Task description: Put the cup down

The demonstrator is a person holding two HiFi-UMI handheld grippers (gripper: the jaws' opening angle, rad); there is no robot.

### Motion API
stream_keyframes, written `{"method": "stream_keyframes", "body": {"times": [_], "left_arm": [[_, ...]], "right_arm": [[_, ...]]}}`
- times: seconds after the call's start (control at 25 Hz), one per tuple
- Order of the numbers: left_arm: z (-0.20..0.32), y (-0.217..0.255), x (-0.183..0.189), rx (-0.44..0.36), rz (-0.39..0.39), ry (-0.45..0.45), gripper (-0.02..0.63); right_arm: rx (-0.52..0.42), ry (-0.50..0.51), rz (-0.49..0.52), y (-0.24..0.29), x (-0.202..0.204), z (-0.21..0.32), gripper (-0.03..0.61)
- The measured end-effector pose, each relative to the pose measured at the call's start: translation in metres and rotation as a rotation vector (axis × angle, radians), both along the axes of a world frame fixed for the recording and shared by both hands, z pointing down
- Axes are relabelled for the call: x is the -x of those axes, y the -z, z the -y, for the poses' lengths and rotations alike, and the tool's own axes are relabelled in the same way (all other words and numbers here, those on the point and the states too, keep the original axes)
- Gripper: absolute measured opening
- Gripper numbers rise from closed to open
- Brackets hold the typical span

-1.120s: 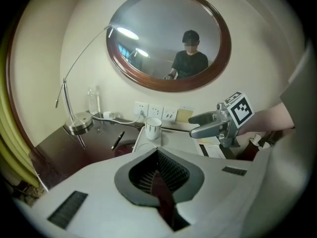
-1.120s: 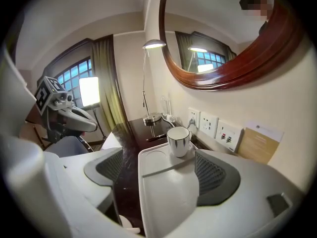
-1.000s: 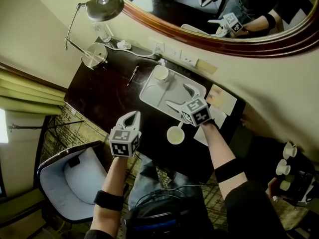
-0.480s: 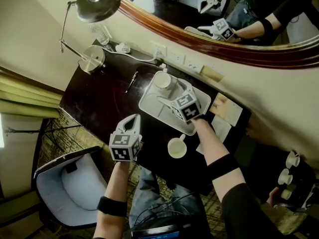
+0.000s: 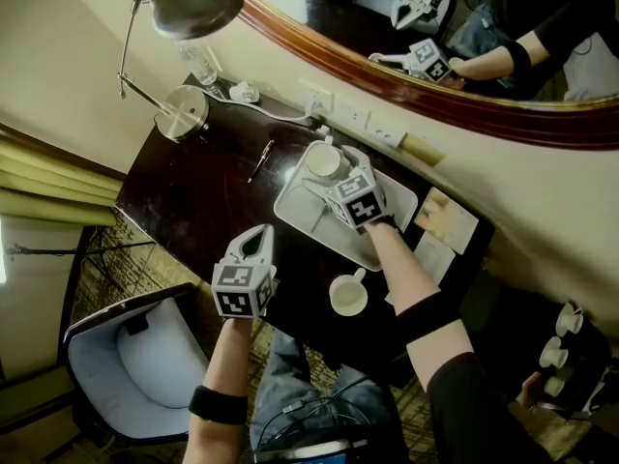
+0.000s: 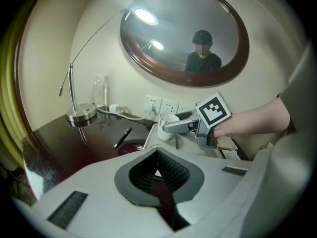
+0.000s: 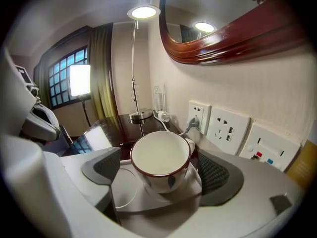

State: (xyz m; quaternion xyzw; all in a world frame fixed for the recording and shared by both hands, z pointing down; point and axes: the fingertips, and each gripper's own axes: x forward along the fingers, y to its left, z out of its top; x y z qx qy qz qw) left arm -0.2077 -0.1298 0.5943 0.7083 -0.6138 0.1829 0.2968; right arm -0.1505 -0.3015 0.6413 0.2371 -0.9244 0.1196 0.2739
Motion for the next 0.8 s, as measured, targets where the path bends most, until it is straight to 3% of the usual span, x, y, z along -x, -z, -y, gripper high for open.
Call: {"method": "stream_keyframes", "body": {"times": [0.16,0.2,0.8], "left_arm": [[-0.003,-0.006,0.015,0.001,0.004,0.03,0.006],[-0.004,-0.006,0.017,0.001,0.003,0.033,0.006],[-0.019,-0.006,0.031,0.011,-0.001,0.055,0.006]], "right_arm": [[0.009,0.002,-0.018,-0.007,0.003,0.004,0.45],[0.003,0.002,-0.021,-0.008,0.003,0.005,0.403],[-0.024,0.016,-0.009,0.002,0.008,-0.006,0.394]]}}
